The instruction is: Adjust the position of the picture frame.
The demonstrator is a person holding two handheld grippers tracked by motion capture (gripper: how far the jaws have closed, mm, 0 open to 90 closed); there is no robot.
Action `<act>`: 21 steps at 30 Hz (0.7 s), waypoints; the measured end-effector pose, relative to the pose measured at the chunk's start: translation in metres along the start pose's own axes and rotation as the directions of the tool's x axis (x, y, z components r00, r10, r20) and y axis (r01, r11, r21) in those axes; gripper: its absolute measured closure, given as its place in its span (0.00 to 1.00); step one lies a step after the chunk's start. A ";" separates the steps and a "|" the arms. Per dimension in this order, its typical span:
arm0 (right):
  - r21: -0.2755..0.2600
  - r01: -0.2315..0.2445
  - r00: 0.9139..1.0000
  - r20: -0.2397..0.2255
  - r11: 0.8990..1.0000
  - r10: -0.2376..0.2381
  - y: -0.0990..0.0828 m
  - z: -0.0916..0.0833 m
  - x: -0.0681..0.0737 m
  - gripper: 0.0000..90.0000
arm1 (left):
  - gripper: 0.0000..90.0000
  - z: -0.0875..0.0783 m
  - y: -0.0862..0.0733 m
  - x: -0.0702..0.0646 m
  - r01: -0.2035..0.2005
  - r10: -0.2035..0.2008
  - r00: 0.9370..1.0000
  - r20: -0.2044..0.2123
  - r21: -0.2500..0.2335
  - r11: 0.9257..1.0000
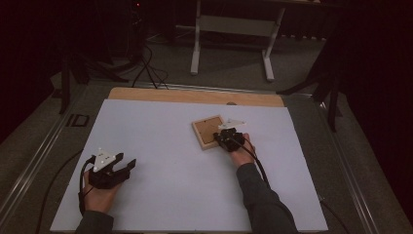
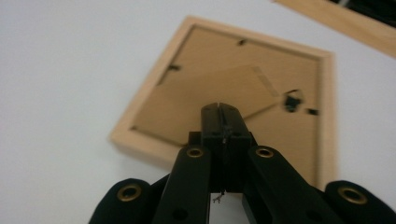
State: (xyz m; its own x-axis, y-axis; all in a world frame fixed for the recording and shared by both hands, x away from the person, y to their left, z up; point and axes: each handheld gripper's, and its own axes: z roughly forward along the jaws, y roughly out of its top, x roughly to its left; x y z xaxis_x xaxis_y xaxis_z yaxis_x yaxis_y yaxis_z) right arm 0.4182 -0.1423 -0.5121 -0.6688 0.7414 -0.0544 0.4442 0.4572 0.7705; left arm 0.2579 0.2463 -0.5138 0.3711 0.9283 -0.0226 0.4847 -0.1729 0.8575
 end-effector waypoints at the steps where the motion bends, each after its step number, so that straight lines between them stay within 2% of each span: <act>1: -0.012 -0.024 1.000 0.011 1.000 0.024 0.000 -0.001 -0.005 1.00 | 0.51 0.000 0.000 0.000 0.001 -0.001 1.000 0.000 0.000 1.000; 4: -0.010 -0.054 0.998 0.040 0.998 0.054 0.000 -0.003 -0.015 1.00 | 0.51 0.000 0.000 0.000 -0.001 0.001 1.000 0.002 -0.001 1.000; 5: 0.008 -0.052 0.997 0.056 0.999 0.051 -0.002 -0.003 -0.019 1.00 | 0.51 0.000 0.000 0.000 -0.001 0.001 1.000 0.002 0.000 1.000; 8: 0.026 -0.043 0.997 0.064 0.999 0.042 -0.003 -0.003 -0.020 1.00 | 0.51 0.000 0.000 0.000 -0.002 0.002 1.000 0.001 0.000 1.000; 18: 0.035 0.012 0.999 0.031 0.999 -0.013 -0.005 -0.002 -0.007 1.00 | 0.51 0.000 0.000 -0.001 -0.004 0.004 1.000 0.002 0.001 1.000; 21: 0.031 0.009 1.000 0.017 0.999 -0.010 -0.007 -0.003 -0.004 1.00 | 0.51 0.000 0.000 -0.001 -0.005 0.005 1.000 0.002 0.002 1.000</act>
State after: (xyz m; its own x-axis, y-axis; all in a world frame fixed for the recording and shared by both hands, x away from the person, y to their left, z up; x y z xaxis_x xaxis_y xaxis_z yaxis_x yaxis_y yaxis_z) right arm 0.4159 -0.1498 -0.5149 -0.6629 0.7451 -0.0727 0.4561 0.4789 0.7501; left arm 0.2577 0.2452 -0.5137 0.3752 0.9268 -0.0192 0.4840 -0.1782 0.8567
